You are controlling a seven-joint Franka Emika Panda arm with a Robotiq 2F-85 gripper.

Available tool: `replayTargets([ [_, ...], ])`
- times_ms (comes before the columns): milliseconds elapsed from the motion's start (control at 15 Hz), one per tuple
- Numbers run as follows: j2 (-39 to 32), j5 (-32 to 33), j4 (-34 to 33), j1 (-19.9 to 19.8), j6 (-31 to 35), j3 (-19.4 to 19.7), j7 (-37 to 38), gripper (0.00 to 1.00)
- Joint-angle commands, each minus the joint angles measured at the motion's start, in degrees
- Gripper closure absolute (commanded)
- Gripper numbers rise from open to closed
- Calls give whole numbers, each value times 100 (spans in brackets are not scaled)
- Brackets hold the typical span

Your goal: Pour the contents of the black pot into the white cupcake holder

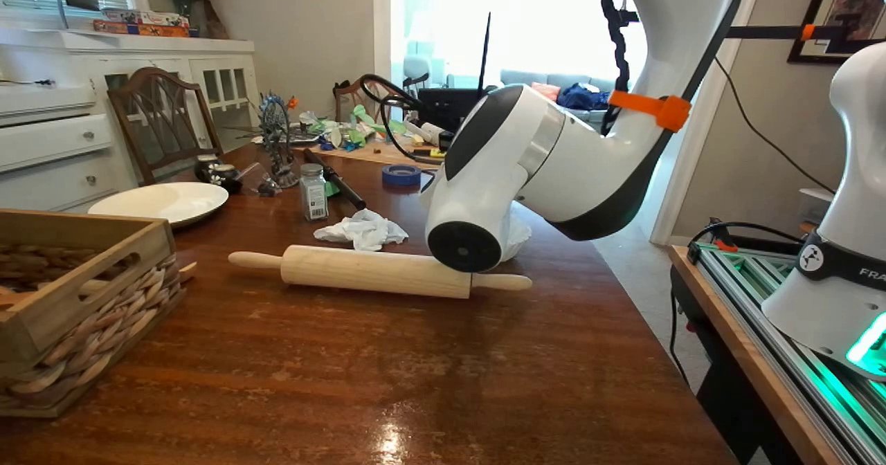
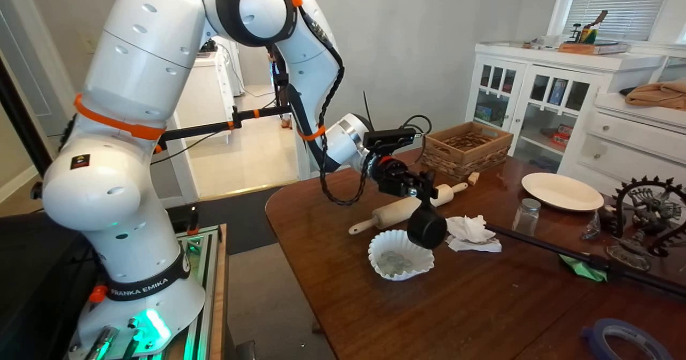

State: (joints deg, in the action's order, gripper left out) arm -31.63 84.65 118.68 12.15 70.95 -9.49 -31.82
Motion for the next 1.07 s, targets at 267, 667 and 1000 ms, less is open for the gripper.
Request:
replayTargets([
  [267,-268,428,-227,153,-432,-19,-183,94],
  [667,562,-268,43,-510,750,-170,-62,94],
  [1000,1756,-928,1030,-1435,2074,249,0,94],
])
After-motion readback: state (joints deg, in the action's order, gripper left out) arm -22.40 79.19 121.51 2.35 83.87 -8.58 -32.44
